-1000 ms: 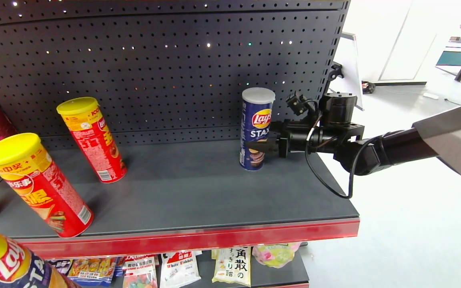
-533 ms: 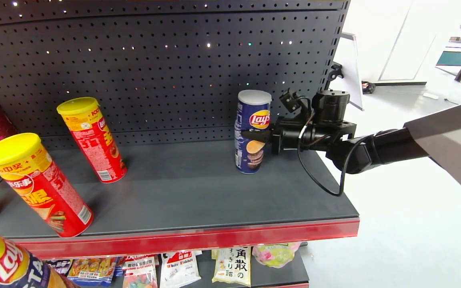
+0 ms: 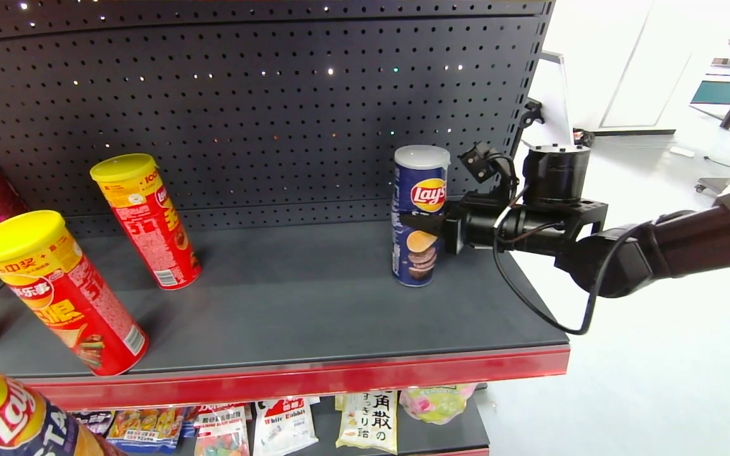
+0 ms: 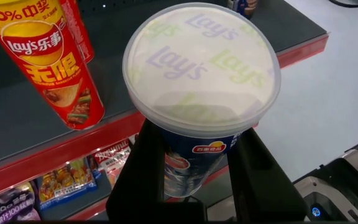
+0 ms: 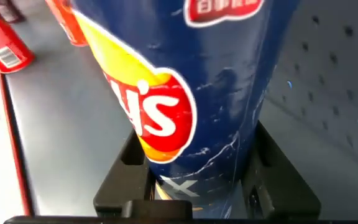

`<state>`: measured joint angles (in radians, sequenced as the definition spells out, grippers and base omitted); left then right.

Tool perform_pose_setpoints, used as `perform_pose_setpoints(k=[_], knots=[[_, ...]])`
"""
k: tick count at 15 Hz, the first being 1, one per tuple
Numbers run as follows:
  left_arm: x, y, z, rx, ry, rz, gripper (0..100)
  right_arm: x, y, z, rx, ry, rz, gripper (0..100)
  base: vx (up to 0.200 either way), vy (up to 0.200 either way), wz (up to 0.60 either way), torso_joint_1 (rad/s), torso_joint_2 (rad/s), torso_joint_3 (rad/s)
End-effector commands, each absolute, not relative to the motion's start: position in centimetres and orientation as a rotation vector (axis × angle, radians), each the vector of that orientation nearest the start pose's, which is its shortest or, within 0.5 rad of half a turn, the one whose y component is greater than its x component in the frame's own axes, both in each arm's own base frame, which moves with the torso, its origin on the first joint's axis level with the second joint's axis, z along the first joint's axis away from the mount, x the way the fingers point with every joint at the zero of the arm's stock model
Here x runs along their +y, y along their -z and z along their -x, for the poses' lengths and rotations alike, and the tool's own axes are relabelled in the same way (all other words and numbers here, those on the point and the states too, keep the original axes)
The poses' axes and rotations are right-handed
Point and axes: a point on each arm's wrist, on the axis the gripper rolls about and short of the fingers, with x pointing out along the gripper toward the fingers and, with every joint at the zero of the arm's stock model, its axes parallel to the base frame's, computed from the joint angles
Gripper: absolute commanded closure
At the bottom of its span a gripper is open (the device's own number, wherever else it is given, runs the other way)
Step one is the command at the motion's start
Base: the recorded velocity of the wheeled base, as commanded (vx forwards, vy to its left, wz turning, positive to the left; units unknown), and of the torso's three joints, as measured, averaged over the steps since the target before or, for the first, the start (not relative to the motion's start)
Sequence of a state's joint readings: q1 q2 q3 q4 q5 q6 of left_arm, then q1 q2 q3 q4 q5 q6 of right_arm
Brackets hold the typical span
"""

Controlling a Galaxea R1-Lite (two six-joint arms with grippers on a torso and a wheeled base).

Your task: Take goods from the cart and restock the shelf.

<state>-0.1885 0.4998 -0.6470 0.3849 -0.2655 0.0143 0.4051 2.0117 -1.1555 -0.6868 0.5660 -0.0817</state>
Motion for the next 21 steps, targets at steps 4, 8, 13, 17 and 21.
perform_pose_setpoints(k=[4, 8, 13, 17, 21], knots=[[-0.5, -22.0, 0.5, 0.232, 0.454, -0.004, 100, 17.2, -18.5, -29.0, 0.063, -0.901, 0.018, 100, 0.0, 0.0, 0.0, 0.0, 0.0, 0.0], [-0.5, -22.0, 0.6, 0.226, 0.454, -0.005, 100, 18.2, -17.2, -27.0, 0.068, -0.887, 0.021, 100, 0.0, 0.0, 0.0, 0.0, 0.0, 0.0], [-0.5, -22.0, 0.6, 0.226, 0.452, -0.005, 100, 19.3, -16.1, -26.3, 0.087, -0.888, 0.027, 100, 0.0, 0.0, 0.0, 0.0, 0.0, 0.0], [-0.5, -22.0, 0.5, 0.229, 0.452, -0.005, 100, 20.4, -16.0, -25.7, 0.09, -0.925, 0.03, 100, 0.0, 0.0, 0.0, 0.0, 0.0, 0.0], [-0.5, -22.0, 0.5, 0.23, 0.452, -0.005, 100, 20.9, -15.4, -25.8, 0.101, -0.936, 0.04, 100, 0.0, 0.0, 0.0, 0.0, 0.0, 0.0]])
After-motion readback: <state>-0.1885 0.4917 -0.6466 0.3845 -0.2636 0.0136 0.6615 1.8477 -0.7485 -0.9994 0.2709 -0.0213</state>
